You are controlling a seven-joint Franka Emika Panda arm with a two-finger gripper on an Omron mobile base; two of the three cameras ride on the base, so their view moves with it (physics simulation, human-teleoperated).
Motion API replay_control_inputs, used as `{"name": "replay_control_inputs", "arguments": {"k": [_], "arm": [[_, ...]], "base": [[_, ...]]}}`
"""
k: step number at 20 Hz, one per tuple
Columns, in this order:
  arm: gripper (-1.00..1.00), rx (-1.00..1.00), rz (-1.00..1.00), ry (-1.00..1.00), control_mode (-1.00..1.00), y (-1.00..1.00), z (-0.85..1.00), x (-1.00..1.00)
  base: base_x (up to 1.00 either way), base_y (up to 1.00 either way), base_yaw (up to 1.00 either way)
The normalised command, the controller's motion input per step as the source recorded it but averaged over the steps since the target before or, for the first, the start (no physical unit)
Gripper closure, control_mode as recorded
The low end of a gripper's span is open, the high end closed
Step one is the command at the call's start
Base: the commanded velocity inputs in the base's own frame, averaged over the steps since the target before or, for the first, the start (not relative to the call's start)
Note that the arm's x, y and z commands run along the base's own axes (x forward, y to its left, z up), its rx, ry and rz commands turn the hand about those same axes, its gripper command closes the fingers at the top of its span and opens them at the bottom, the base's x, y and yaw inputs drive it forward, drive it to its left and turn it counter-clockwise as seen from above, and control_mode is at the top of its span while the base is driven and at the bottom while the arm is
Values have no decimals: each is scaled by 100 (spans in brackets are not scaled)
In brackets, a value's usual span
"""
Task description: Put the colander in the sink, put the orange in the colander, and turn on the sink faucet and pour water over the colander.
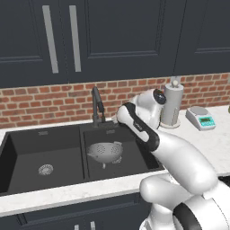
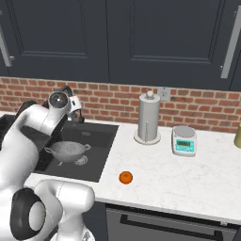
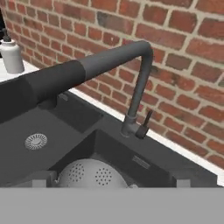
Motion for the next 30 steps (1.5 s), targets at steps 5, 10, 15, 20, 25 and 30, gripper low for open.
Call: {"name": "replay_control_inputs", "arguments": {"k": [5,10,15,20,25,30], "arm": [[-100,12,-7,52,-100,-80,48,1],[-100,1,-17,41,-100,-94,-6,-24],[-100,2,-24,31,-100,-88,-45,-70],[-100,0,-25,15,-100,-83,-76,-93],[-100,0,-27,1,-100,-78,-77,-89],[-100,0,-24,0,-100,-52,-46,-25]], "base": [[0,0,0],[0,0,0],[0,0,0],[0,0,0],[0,0,0],[0,0,0]]}}
